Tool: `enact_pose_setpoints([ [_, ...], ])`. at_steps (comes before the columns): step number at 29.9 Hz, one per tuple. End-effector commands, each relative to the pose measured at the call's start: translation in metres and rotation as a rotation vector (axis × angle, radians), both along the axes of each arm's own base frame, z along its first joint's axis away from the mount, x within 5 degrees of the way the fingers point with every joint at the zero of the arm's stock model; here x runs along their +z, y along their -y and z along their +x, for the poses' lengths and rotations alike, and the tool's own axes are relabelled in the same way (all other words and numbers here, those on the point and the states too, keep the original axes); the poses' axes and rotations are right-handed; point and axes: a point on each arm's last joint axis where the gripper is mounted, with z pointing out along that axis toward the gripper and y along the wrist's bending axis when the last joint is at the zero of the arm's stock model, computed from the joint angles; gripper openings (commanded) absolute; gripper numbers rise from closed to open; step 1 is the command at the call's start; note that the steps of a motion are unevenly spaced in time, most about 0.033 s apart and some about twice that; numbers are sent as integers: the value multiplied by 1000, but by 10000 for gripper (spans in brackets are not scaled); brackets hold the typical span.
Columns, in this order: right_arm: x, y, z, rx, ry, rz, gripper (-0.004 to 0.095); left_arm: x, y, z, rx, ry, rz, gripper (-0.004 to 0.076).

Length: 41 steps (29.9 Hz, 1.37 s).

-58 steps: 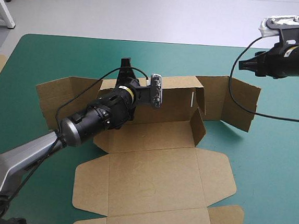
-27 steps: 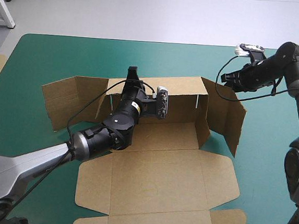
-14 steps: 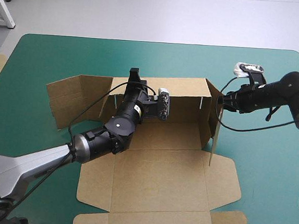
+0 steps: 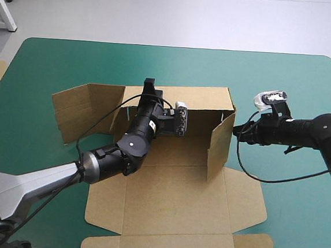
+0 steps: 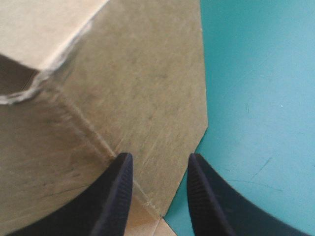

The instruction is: Fold the box

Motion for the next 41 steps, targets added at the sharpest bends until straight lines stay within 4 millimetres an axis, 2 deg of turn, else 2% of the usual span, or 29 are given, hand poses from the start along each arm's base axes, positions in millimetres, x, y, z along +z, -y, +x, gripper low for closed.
enact_pose_setpoints([
  [1, 19, -2, -7, 18, 115, 37, 367, 22, -1, -5, -16, 53, -51, -10],
  [8, 16, -5, -12, 111, 115, 23, 464, 22, 0, -5, -24, 46, -56, -10],
  [14, 16, -7, -14, 143, 112, 33, 467, 22, 0, -5, -30, 44, -57, -10],
  [21, 17, -6, -10, 157, 186, -4, 485, 22, 0, -5, -30, 44, -57, -10],
  [24, 17, -7, -11, 172, 195, -12, 570, 22, 0, -5, -30, 44, -57, -10],
  [27, 17, -7, -11, 177, 204, -15, 716, 22, 0, -5, -30, 44, -57, -10],
  [29, 18, -6, -10, 170, 209, -17, 756, 22, 0, -5, -30, 44, -57, -10],
  [34, 19, -10, -8, 158, 226, 5, 750, 22, 0, -5, -30, 44, -57, -10],
  [41, 19, -32, -7, 176, 272, -43, 739, 22, 0, -5, -32, 47, -55, -10],
])
